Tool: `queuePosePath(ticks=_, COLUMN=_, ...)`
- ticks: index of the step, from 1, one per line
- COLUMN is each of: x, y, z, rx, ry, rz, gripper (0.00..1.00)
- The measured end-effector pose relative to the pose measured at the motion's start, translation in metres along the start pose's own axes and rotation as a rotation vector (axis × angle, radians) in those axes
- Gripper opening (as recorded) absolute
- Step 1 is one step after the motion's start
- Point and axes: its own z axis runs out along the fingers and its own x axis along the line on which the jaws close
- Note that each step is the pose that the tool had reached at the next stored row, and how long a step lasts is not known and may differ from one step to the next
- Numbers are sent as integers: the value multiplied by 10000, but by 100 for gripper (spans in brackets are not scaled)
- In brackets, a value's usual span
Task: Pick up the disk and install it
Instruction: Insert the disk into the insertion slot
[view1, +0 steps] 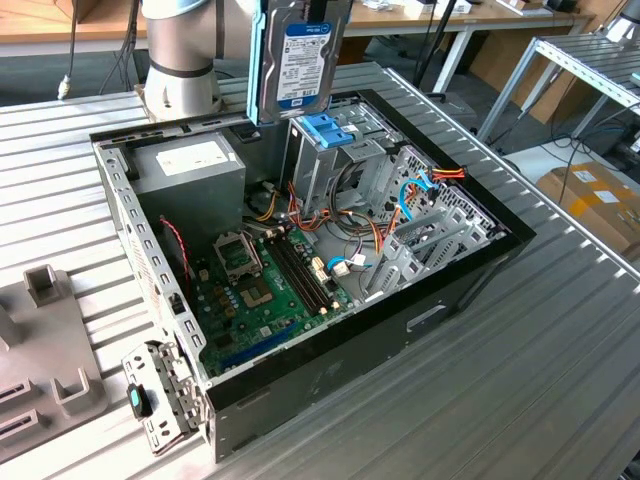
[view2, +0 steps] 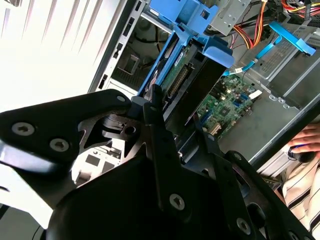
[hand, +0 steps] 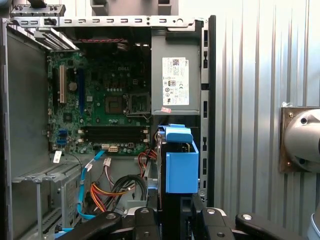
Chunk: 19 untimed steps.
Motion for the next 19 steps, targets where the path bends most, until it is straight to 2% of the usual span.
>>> queuePosePath(ticks=2, x=0, y=-23, z=1, rx=0, ry=0, rz=2, gripper=35)
queuePosePath(ticks=7, x=0, y=-183, z=5, rx=0, ry=0, rz=2, gripper=35)
queuePosePath(ticks=11, x=-1, y=-276, z=8, rx=0, ry=-1, rz=2, gripper=35)
queuePosePath(ticks=13, x=-1, y=-400, z=11, rx=0, ry=0, rz=2, gripper=35)
queuePosePath(ticks=14, x=-1, y=-436, z=13, rx=0, ry=0, rz=1, gripper=35)
queuePosePath(ticks=19, x=-1, y=-530, z=15, rx=0, ry=0, rz=2, gripper=35)
